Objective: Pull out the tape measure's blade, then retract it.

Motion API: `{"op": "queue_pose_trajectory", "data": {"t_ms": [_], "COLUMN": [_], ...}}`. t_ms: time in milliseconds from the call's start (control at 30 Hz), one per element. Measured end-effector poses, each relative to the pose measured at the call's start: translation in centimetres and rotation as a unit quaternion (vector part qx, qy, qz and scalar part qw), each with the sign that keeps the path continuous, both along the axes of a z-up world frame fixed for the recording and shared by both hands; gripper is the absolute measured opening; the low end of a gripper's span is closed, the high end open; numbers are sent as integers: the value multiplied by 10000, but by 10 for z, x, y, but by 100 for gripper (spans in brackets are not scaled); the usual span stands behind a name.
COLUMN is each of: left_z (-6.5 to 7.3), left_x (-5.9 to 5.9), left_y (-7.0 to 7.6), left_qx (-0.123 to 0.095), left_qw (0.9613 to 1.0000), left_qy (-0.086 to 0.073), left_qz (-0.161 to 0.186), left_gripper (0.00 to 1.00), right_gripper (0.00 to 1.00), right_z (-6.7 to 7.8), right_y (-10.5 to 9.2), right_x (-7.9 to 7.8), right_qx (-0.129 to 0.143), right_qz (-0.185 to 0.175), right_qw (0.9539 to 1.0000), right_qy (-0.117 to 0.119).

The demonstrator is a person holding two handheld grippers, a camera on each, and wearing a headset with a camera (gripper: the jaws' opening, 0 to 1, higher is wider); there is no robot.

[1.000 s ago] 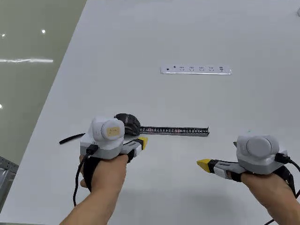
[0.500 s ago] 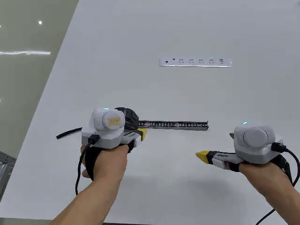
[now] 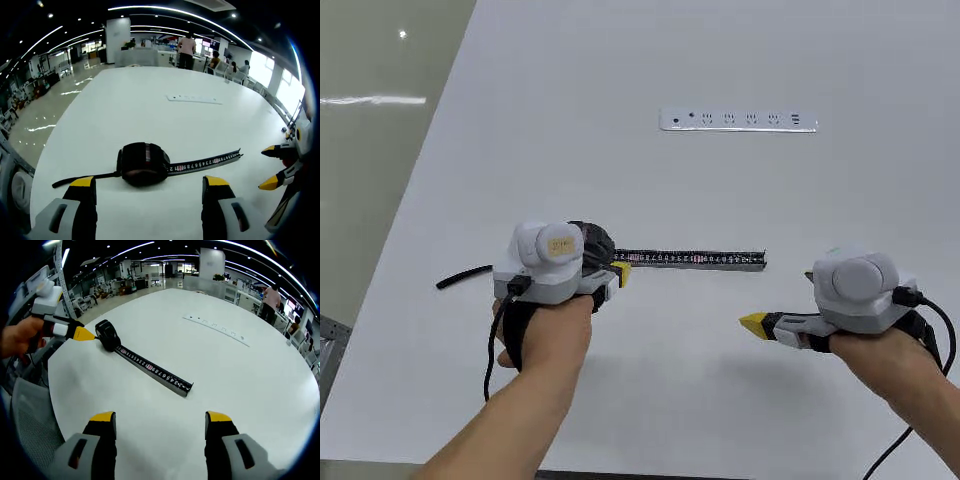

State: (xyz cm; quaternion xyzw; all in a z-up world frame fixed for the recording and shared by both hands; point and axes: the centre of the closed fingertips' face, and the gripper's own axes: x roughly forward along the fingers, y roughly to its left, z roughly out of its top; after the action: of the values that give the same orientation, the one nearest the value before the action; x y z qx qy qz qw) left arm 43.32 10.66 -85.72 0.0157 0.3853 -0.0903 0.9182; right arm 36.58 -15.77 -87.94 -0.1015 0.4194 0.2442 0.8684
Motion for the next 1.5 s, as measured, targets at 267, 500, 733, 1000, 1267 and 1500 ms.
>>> {"op": "queue_pose_trajectory", "data": {"t_ms": [267, 500, 733, 1000, 1267, 1500], "left_z": [-4, -8, -13, -17, -21, -26], "left_x": [9, 13, 16, 22, 26, 29], "left_y": [-1, 0, 1, 2, 2, 3], "left_qx": [13, 15, 9, -17, -36, -29], "left_qw": [10000, 10000, 9999, 9997, 9996, 9995], "left_qy": [-6, 15, 56, 96, 128, 184], "left_qz": [58, 85, 124, 206, 241, 254], "left_gripper": [83, 82, 82, 80, 80, 79], "right_gripper": [73, 72, 70, 67, 63, 60], "right_z": [-8, -13, -16, -19, -27, -32], "right_y": [-1, -1, 0, 0, -1, -1], "right_x": [10, 16, 24, 32, 36, 40], "right_qx": [-107, -206, -256, -420, -512, -550], "right_qz": [231, 434, 727, 1095, 1515, 1828], "right_qw": [9997, 9988, 9970, 9931, 9870, 9814], "right_qy": [43, 79, 66, 78, 143, 212]}}
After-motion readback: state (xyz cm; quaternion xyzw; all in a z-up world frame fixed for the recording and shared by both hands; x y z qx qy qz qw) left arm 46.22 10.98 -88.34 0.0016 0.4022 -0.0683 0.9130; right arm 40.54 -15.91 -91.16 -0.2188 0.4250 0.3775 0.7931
